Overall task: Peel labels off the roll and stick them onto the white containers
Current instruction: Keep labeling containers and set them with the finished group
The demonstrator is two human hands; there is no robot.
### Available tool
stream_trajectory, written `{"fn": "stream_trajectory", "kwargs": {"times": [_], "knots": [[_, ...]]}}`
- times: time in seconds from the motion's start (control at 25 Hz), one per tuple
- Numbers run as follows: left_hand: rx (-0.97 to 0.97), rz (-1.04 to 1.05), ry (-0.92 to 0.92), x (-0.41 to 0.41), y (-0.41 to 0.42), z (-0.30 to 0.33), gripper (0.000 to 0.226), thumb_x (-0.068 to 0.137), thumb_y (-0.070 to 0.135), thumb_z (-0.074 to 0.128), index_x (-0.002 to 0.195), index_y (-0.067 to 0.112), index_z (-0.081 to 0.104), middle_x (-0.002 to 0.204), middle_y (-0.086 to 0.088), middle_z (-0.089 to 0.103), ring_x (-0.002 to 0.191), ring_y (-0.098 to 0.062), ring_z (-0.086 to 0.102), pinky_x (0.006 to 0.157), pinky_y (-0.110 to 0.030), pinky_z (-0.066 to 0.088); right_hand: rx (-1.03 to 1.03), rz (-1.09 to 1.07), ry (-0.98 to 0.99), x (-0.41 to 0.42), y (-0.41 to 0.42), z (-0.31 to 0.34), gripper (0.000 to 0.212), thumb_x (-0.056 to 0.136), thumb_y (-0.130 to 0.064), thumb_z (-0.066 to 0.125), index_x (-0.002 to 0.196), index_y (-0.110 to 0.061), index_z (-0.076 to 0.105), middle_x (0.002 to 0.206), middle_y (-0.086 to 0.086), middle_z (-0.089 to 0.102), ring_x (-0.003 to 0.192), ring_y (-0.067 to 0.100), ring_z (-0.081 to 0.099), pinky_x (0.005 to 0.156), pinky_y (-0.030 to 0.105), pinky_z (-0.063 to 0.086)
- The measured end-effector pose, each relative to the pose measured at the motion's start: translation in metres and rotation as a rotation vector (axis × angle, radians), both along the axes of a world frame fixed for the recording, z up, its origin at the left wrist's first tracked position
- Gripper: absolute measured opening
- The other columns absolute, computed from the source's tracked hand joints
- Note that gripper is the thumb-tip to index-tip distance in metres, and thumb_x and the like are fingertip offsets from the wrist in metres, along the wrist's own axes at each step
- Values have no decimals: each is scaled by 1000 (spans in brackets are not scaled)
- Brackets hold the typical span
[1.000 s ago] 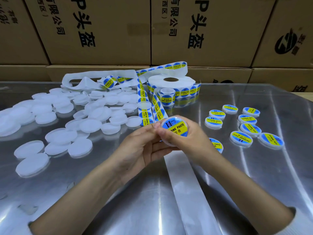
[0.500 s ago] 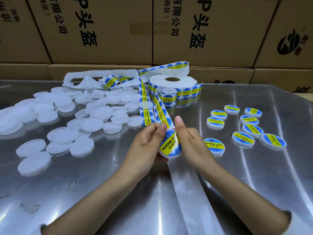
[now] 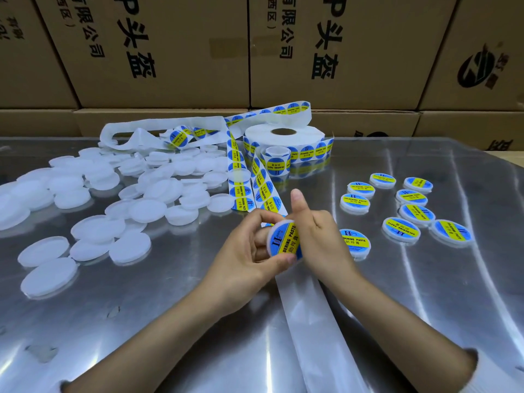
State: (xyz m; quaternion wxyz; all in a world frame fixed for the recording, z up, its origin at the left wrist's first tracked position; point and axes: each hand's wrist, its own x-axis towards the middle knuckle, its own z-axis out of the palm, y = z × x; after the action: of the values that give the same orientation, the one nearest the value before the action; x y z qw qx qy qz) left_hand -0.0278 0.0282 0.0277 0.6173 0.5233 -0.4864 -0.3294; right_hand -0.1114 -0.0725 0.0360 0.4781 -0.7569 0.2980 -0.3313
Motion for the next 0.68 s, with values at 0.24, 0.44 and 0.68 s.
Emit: {"fn": "stream_trajectory", "kwargs": {"times": [0.24,0.44,0.68], "knots": [[-41,-58,-37,2,-1,-3,50,76,-10,67,119,11,52,106,3,71,92,-9,67,81,-18,51,150,-61,-48,-4,-6,1,67,93,-57,35,39,-17,38,37,-8,39,39,6,38,40,15,32],[-31,89,102,7,-2,7,27,75,24,62,101,17,66,87,-1,74,77,-11,68,73,-25,58,194,101,-85,-2,-1,4,85,80,-71,26,68,4,65,56,3,63,56,25,65,64,36,56],[-50,279,6,7,-4,12,26,80,33,52,73,10,61,58,3,65,54,-6,58,55,-17,47,65,243,18,-1,7,5,73,69,-79,35,55,-12,60,46,6,58,44,17,56,46,23,46]]}}
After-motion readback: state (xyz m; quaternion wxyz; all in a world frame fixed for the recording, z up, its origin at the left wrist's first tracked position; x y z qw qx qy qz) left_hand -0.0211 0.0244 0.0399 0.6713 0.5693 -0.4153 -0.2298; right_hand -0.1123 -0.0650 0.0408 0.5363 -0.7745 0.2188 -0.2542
